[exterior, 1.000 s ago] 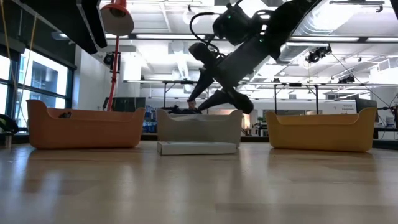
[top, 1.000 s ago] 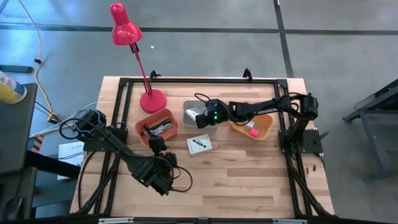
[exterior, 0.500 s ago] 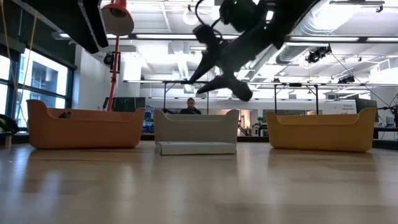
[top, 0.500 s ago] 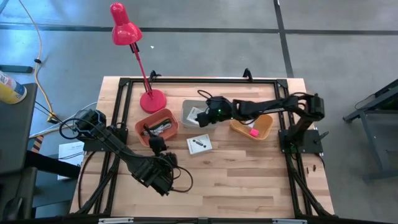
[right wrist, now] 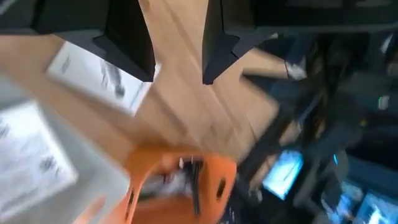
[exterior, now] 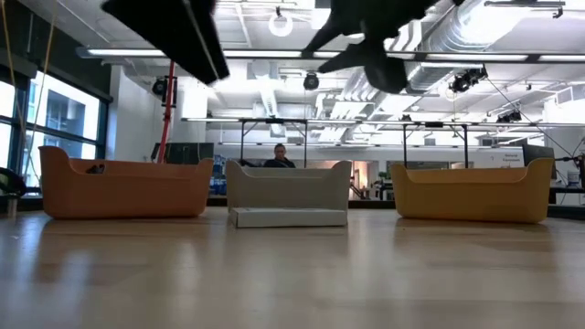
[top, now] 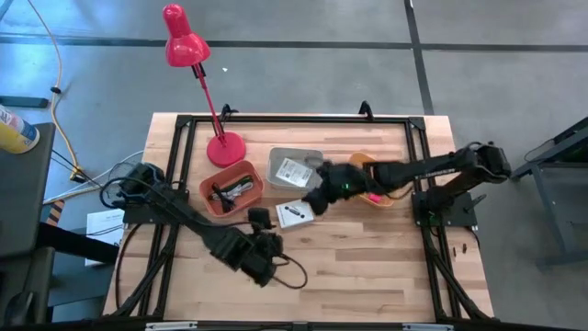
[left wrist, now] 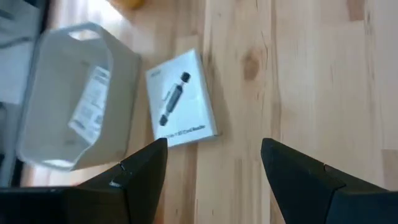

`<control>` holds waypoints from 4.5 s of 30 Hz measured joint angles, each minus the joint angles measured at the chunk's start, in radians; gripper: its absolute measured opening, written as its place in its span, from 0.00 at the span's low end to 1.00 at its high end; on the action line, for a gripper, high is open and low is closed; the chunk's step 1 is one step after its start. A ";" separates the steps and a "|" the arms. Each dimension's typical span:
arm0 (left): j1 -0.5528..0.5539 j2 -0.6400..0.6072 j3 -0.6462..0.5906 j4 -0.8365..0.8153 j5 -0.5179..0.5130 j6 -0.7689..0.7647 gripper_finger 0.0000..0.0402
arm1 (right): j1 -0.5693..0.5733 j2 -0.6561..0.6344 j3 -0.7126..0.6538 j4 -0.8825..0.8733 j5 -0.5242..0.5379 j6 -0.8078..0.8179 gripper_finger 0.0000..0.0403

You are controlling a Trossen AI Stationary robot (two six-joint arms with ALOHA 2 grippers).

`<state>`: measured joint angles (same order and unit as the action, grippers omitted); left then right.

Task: Pick and place items into bin
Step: Put the white card reader box into the gray bin

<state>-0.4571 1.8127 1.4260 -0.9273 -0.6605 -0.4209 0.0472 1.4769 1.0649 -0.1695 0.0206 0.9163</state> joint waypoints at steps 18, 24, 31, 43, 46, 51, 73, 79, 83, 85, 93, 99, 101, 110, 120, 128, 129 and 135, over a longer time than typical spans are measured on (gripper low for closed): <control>0.199 0.062 0.000 0.099 0.305 0.243 0.62 | 0.176 0.113 -0.080 -0.047 0.128 0.239 0.31; 0.202 0.090 0.000 0.122 0.243 0.231 0.62 | 0.228 0.106 -0.164 0.004 0.275 0.343 0.31; 0.224 0.127 -0.001 0.157 0.208 0.241 0.62 | 0.281 0.081 -0.167 0.012 0.324 0.337 0.31; 0.294 0.205 -0.001 0.293 0.394 0.310 0.62 | 0.524 -0.155 -0.166 -0.050 0.625 0.287 0.31; 0.316 0.216 -0.001 0.299 0.427 0.309 0.62 | 0.560 -0.195 -0.166 -0.057 0.682 0.286 0.31; 0.352 0.224 -0.001 0.306 0.476 0.302 0.62 | 0.605 -0.222 -0.166 -0.044 0.736 0.261 0.31; 0.374 0.200 0.005 0.281 0.345 0.215 0.62 | 0.621 -0.222 -0.166 -0.082 0.729 0.245 0.31; 0.396 0.201 0.003 0.219 0.296 0.208 0.62 | 0.607 -0.222 -0.166 -0.092 0.725 0.244 0.31; 0.419 0.228 0.001 0.195 0.294 0.208 0.62 | 0.607 -0.222 -0.166 -0.098 0.724 0.246 0.31; 0.421 0.234 0.003 0.198 0.301 0.224 0.62 | 0.607 -0.222 -0.166 -0.098 0.724 0.246 0.31; 0.409 0.250 0.004 0.261 0.375 0.289 0.62 | 0.607 -0.222 -0.166 -0.104 0.724 0.253 0.31; 0.376 0.251 0.004 0.300 0.465 0.336 0.62 | 0.585 -0.222 -0.166 -0.166 0.648 0.350 0.31; 0.357 0.252 0.003 0.313 0.481 0.338 0.62 | 0.570 -0.220 -0.166 -0.229 0.577 0.416 0.31; 0.257 0.257 0.001 0.429 0.515 0.297 0.62 | 0.557 -0.196 -0.167 -0.374 0.453 0.524 0.31; 0.241 0.233 0.000 0.508 0.494 0.312 0.62 | 0.604 -0.179 -0.171 -0.358 0.427 0.550 0.31; 0.232 0.159 0.001 0.305 0.537 0.338 0.62 | 0.610 -0.173 -0.401 0.121 0.427 0.591 0.31; 0.226 0.156 0.001 0.261 0.537 0.338 0.62 | 0.603 -0.168 -0.439 0.206 0.434 0.590 0.31; 0.188 0.155 -0.001 0.147 0.511 0.293 0.62 | 0.545 -0.121 -0.581 0.522 0.441 0.577 0.31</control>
<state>-0.2694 1.9681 1.4245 -0.7805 -0.1497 -0.1277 0.5921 1.3557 0.4835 0.3523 0.4616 1.4934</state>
